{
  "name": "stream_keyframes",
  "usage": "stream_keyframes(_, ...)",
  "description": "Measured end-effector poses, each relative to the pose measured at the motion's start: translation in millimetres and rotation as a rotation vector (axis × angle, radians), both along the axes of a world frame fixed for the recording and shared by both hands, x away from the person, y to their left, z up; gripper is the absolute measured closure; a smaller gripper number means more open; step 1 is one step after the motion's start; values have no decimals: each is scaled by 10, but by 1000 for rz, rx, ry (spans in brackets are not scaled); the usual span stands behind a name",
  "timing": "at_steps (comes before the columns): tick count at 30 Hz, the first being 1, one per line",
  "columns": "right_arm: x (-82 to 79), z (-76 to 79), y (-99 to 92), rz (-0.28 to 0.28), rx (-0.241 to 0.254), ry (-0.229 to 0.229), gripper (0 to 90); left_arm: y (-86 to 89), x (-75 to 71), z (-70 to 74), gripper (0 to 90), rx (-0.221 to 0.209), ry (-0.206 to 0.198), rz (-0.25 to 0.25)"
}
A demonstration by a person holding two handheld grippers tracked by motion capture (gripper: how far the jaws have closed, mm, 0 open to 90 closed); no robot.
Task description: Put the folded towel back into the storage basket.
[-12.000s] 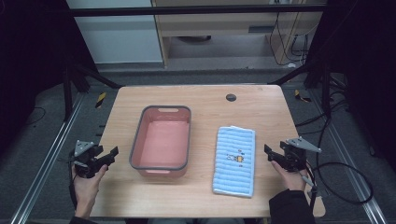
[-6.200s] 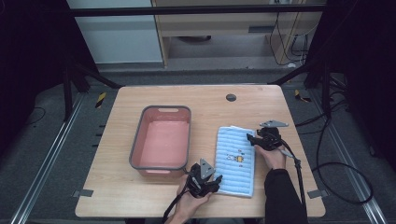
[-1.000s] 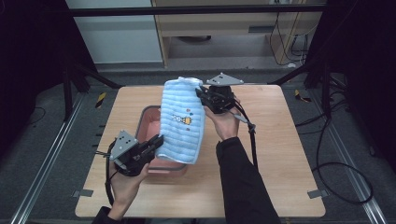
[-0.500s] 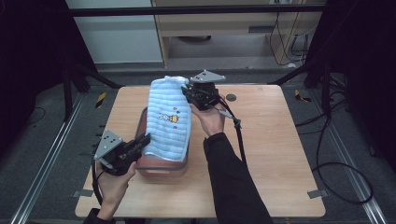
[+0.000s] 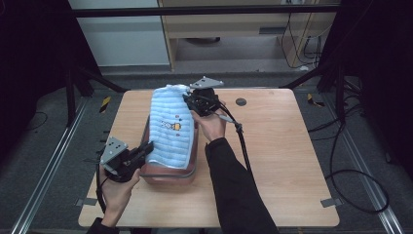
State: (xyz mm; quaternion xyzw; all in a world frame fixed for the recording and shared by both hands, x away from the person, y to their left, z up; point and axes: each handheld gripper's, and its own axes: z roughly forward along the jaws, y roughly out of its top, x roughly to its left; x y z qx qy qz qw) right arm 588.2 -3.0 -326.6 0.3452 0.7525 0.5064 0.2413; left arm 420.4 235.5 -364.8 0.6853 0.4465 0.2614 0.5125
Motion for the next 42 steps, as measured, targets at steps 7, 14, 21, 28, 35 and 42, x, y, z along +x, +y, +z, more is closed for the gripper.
stream_keyframes(7, 45, -90, 66, 6, -15, 12, 795, 10, 29, -71, 841, 17, 22, 10)
stream_keyframes(14, 97, -236, 82, 3, -21, 35, 795, 13, 74, -177, 841, 33, 49, 16)
stream_keyframes(21, 140, -389, 103, 1, -34, 55, 795, 16, 123, -284, 841, 54, 79, 26)
stream_keyframes(28, 177, -535, 133, -4, -41, 75, 795, 1, 163, -392, 841, 79, 103, 27)
stream_keyframes(35, 194, -678, 164, -4, -51, 94, 794, -6, 207, -505, 841, 113, 127, 36)
stream_keyframes(42, 212, -845, 177, -5, -65, 117, 793, -14, 195, -572, 840, 105, 164, 36)
